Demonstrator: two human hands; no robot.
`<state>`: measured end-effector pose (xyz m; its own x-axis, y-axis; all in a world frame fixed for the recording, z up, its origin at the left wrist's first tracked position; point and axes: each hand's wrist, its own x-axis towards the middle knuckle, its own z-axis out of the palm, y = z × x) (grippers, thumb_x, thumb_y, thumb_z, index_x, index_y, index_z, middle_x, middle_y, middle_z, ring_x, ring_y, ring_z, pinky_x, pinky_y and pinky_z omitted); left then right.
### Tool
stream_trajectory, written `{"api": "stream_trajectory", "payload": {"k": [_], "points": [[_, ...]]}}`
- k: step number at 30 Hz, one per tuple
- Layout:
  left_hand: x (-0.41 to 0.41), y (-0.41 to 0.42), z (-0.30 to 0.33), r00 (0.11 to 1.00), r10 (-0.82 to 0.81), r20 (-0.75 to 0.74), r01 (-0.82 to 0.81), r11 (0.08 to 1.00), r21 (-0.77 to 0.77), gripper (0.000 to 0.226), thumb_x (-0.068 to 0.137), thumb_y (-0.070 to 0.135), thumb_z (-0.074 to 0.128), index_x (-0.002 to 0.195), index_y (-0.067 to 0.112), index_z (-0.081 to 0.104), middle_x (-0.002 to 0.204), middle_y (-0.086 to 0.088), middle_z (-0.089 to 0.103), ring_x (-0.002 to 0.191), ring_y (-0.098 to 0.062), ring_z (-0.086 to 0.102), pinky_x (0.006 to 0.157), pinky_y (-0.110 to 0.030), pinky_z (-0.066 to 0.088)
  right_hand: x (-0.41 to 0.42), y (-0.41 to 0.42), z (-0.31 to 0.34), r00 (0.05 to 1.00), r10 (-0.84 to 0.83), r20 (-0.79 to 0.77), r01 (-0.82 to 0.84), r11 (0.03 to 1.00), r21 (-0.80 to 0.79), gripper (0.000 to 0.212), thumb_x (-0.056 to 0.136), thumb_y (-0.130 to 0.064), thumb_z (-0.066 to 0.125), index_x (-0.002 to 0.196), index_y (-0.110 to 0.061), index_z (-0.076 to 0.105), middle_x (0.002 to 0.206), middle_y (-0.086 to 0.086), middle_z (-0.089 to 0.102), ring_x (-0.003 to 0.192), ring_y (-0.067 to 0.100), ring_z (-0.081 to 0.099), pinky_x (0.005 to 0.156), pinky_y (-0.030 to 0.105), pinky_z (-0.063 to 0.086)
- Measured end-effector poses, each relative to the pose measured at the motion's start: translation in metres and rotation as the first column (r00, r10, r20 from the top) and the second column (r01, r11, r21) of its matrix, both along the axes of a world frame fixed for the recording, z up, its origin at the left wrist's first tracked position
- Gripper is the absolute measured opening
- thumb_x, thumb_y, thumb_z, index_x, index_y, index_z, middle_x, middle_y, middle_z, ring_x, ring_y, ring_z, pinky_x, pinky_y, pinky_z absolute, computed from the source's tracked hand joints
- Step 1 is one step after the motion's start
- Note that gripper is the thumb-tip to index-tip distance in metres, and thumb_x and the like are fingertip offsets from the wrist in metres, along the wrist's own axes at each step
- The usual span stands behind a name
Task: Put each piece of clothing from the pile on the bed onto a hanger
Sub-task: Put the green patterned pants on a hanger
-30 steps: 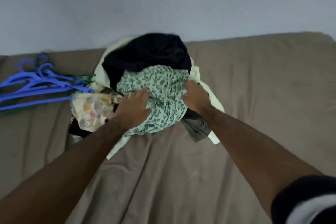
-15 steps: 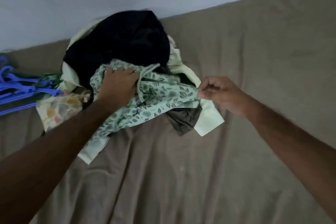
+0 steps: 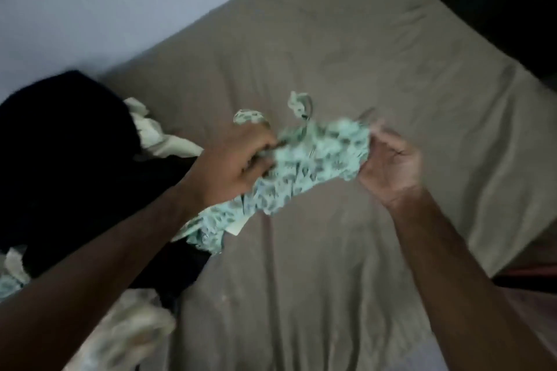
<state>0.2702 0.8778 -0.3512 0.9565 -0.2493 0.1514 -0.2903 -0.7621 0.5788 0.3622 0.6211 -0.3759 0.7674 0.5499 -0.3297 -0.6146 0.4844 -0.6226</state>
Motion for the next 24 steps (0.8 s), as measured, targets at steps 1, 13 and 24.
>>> {"api": "stream_trajectory", "payload": {"k": [1,13,24], "points": [[0.000,-0.002,-0.015,0.962,-0.128,-0.240,0.146,0.987,0.061,0.045,0.099,0.058,0.041,0.097,0.016,0.058,0.088,0.003,0.058,0.080,-0.014,0.055,0.073,-0.033,0.044,-0.002,-0.010,-0.007,0.996,0.091,0.020,-0.082,0.957,-0.279,0.016,0.097,-0.022,0.053,0.088,-0.011,0.061,0.084,0.008,0.069,0.080,0.023,0.069,0.076,0.034,0.056],[0.046,-0.030,-0.113,0.790,0.179,-0.586,0.001,0.956,0.293,0.075,0.086,0.050,0.072,0.144,0.017,0.039,0.147,-0.010,0.042,0.130,-0.026,0.047,0.101,-0.038,0.039,-0.085,-0.042,-0.130,0.811,0.569,0.135,0.011,0.216,-0.976,0.077,0.071,-0.050,0.084,0.136,-0.027,0.048,0.124,-0.003,0.059,0.110,0.020,0.058,0.094,0.036,0.049],[0.064,-0.037,-0.161,0.916,-0.005,-0.402,0.288,0.705,0.648,0.052,0.071,0.056,0.082,0.102,0.025,0.055,0.109,-0.002,0.044,0.086,-0.018,0.054,0.075,-0.028,0.042,-0.107,-0.026,-0.178,0.674,0.718,0.176,0.412,-0.167,-0.896,0.052,0.079,-0.067,0.066,0.109,-0.025,0.068,0.107,-0.001,0.067,0.104,0.022,0.061,0.093,0.039,0.047]]}}
